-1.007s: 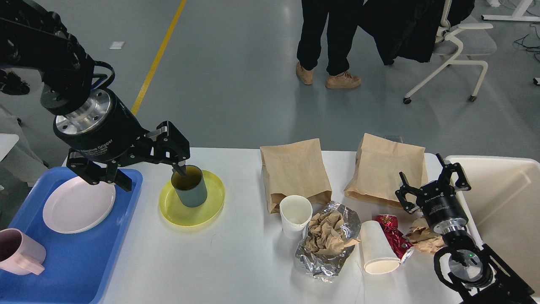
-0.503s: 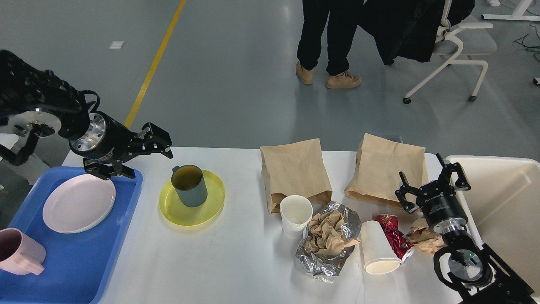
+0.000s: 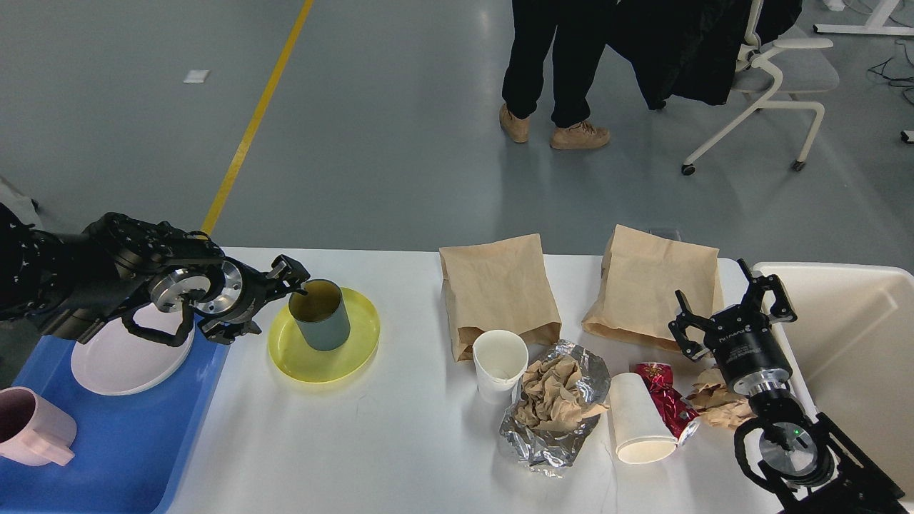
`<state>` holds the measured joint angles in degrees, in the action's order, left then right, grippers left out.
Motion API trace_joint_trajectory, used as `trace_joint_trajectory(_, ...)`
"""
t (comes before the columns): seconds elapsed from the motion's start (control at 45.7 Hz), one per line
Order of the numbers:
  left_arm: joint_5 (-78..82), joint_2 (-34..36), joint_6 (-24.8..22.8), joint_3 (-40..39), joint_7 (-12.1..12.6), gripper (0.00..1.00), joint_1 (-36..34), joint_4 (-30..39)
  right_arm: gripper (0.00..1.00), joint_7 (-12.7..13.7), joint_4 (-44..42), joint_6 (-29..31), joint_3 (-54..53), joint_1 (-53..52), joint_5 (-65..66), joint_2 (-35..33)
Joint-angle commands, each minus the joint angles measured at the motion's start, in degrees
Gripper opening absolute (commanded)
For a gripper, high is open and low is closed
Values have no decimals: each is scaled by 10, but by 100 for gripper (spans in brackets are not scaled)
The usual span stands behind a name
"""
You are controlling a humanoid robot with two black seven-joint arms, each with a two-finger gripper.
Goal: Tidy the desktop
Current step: 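Close the left gripper around the green mug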
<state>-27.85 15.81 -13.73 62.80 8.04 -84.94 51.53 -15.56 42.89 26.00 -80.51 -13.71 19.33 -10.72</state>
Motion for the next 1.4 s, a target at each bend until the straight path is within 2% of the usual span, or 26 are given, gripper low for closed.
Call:
trace_joint_trajectory(0.0, 0, -18, 23, -30, 5, 93, 39, -48, 100, 0, 0, 0, 0, 0, 0, 1)
trace_joint_trajectory(0.175, 0, -34, 49, -60, 4, 93, 77, -73, 100, 0, -1, 0, 0, -1, 0, 1)
trace_joint_trajectory(0.394, 9, -50, 60, -75, -15, 93, 108, -94, 100, 0, -1, 0, 0, -1, 0, 1)
trace_joint_trajectory(0.591, 8, -60, 97, -76, -13, 93, 135, -111, 100, 0, -1, 0, 0, -1, 0, 0)
trace_joint_trajectory(0.722, 9, -61, 103, -76, -13, 91, 137, -112, 100, 0, -1, 0, 0, -1, 0, 0)
trace_joint_trajectory(0.897, 37, -61, 96, -75, -13, 77, 137, -111, 100, 0, -1, 0, 0, -1, 0, 0)
trace_joint_trajectory(0.985, 51, -61, 96, -76, -13, 67, 138, -111, 100, 0, -1, 0, 0, -1, 0, 0)
trace_joint_trajectory(1.204, 52, -61, 99, -74, -13, 59, 142, -111, 100, 0, -1, 0, 0, -1, 0, 1)
trace_joint_trajectory(1.379, 52, -61, 96, -74, -13, 45, 142, -111, 100, 0, -1, 0, 0, -1, 0, 0)
